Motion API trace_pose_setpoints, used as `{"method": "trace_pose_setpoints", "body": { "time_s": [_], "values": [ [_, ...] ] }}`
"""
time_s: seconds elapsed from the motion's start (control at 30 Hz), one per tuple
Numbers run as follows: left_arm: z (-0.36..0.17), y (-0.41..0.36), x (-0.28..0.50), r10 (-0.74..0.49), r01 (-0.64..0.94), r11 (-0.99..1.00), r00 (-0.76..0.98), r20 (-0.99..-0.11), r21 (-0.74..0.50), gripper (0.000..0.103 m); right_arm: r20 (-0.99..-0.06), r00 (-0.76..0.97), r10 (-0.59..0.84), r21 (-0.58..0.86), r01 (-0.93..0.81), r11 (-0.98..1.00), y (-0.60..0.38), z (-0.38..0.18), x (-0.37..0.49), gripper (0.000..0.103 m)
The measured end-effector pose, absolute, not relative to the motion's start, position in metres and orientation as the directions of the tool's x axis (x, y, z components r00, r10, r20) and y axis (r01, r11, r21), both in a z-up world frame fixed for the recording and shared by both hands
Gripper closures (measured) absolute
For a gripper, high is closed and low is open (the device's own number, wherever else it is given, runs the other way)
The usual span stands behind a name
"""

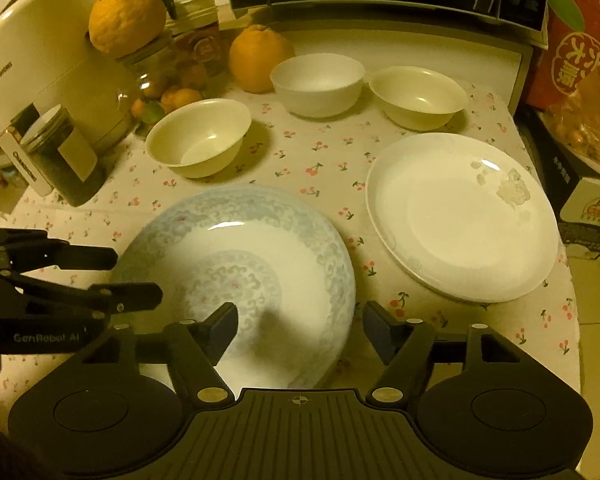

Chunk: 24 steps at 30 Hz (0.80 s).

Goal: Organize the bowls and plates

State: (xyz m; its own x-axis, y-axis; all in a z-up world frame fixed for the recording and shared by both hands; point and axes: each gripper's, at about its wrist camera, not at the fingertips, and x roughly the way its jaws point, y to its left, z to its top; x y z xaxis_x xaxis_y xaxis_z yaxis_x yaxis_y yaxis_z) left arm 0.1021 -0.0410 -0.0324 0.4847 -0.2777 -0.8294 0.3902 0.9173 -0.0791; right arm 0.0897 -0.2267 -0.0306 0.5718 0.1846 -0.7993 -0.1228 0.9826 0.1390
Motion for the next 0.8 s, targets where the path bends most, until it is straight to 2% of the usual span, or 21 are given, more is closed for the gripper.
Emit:
{"method": "trace_pose_setpoints", "body": {
  "time_s": [0.17, 0.33, 0.63, 0.8],
  "values": [
    [-0.026, -0.044, 0.101, -0.296, 0.393, 0.915, 0.497, -0.816, -0.093, 0.019, -0.776, 0.598, 0.199, 0.174, -0.100, 0.980, -0.239, -0.020, 0.087, 0.018],
    [-0.016, -0.053, 0.106, -0.308, 0.388, 0.916, 0.519, -0.798, -0.101, 0.006, -0.757, 0.627, 0.185, 0.205, -0.042, 0.978, -0.257, -0.014, 0.090, 0.016],
    [0.002, -0.095, 0.142, -0.344, 0.415, 0.902, 0.530, -0.776, -0.116, 0.002, -0.740, 0.653, 0.160, 0.326, 0.141, 0.935, -0.313, -0.019, 0.103, 0.014],
    [-0.002, -0.122, 0.163, -0.395, 0.433, 0.886, 0.519, -0.758, -0.166, 0.002, -0.724, 0.674, 0.147, 0.400, 0.236, 0.885, -0.346, -0.027, 0.106, 0.014]
  ]
}}
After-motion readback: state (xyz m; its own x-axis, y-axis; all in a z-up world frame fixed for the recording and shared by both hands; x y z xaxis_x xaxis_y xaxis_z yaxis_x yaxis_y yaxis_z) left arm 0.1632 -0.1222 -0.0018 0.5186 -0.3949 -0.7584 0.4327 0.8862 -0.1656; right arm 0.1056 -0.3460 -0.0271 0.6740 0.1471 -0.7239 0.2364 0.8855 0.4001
